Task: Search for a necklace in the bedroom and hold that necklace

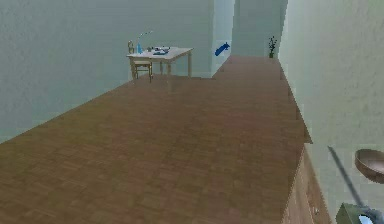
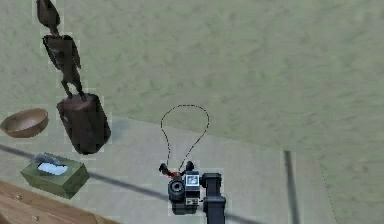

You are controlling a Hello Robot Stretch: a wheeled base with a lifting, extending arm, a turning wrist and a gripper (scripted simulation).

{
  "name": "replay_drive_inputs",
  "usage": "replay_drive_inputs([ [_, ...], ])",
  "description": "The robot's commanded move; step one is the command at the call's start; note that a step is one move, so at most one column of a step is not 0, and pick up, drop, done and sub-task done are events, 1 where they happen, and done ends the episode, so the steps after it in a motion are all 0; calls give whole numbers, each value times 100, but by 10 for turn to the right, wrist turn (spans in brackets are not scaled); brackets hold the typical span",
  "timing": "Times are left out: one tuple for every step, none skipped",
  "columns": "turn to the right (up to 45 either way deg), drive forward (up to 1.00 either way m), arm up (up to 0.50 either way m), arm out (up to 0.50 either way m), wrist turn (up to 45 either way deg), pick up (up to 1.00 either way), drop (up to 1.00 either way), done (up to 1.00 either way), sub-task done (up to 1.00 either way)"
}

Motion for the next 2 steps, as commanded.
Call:
replay_drive_inputs([
  [0,0,10,0,0,0,0,0,0],
  [0,0,0,0,0,0,0,100,0],
])
